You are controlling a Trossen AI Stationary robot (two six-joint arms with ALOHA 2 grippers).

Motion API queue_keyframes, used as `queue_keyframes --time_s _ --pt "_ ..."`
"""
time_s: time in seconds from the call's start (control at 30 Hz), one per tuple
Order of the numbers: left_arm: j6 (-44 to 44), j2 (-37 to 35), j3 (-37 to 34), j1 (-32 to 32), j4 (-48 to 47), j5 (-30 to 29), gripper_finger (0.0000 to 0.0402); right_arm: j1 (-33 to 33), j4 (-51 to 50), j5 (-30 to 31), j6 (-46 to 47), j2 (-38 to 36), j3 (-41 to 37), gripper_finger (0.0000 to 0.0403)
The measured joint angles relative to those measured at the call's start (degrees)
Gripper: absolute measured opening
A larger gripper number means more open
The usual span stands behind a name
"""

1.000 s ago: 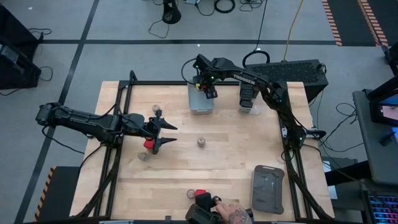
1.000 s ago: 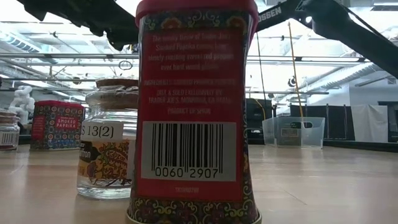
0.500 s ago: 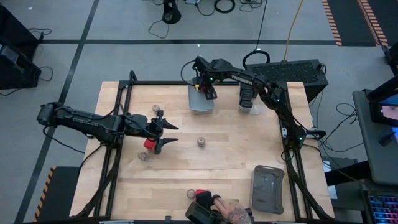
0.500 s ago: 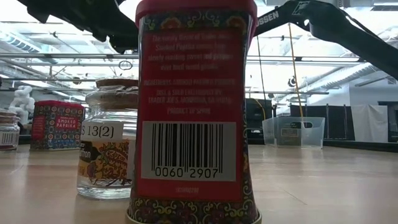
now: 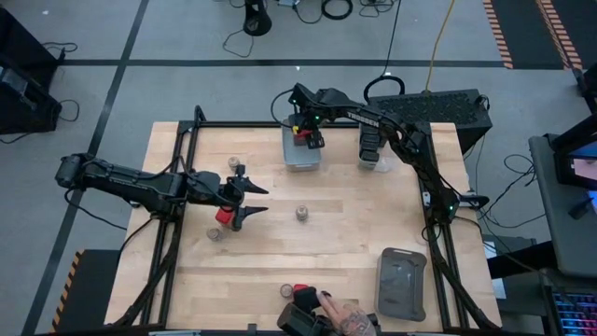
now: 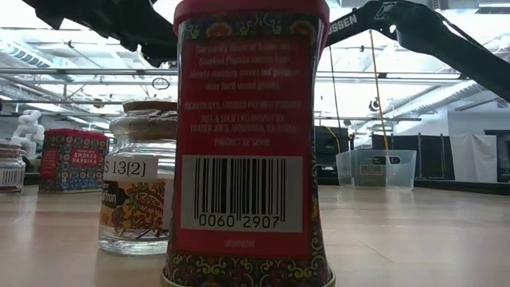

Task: Sort spices by type
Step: Put the red seasoning can into the gray bin

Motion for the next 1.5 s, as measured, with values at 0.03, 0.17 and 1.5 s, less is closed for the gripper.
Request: queue_keyframes --time_s 0.03,0.17,1.5 --pt "0.00 -0.01 -0.01 0.00 0.00 0.00 0.0231 0.00 0.01 0.01 0.02 0.00 0.00 0.0264" --pt "0.00 -0.02 0.00 0.00 0.00 0.00 0.0231 0.00 0.09 0.07 0.02 0.00 0.00 0.0273" --pt "-0.09 -0.02 0.00 0.00 -0.03 0.00 0.0231 1.68 1.56 -6.42 10.63 1.19 0.00 0.0001"
